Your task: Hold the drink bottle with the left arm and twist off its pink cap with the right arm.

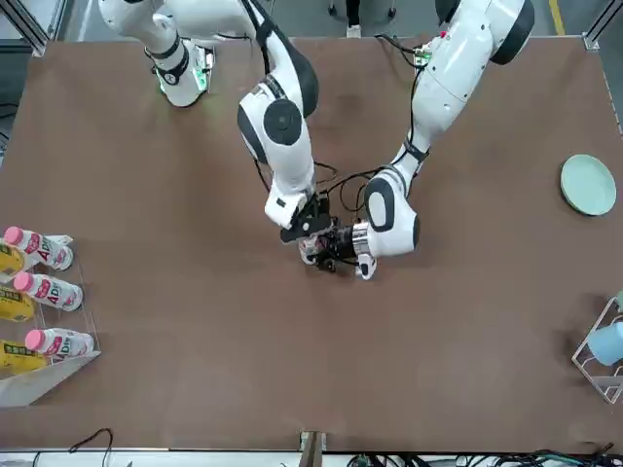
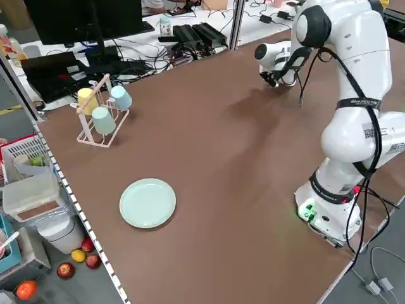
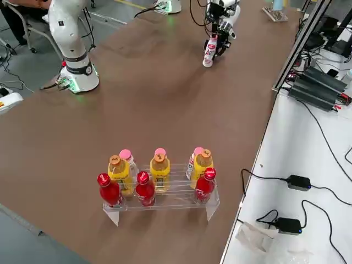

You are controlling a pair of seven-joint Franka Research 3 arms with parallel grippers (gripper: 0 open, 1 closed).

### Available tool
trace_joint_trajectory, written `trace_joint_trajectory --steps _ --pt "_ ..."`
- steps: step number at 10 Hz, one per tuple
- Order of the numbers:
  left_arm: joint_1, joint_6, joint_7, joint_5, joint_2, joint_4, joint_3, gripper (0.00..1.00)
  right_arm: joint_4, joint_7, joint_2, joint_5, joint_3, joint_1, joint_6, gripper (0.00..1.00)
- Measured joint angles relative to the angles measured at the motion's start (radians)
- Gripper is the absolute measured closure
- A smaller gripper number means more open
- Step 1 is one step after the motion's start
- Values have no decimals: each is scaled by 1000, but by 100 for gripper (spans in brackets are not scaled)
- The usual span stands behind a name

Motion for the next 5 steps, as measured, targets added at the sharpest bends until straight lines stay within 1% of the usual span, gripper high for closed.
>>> trace_joint_trajectory --steps 2,5 --pt "0 0 0 0 0 0 0 43 2 -131 0 -1 -3 -14 11 28" --pt "0 0 0 0 0 0 0 43 3 -298 0 -1 -4 -39 58 28"
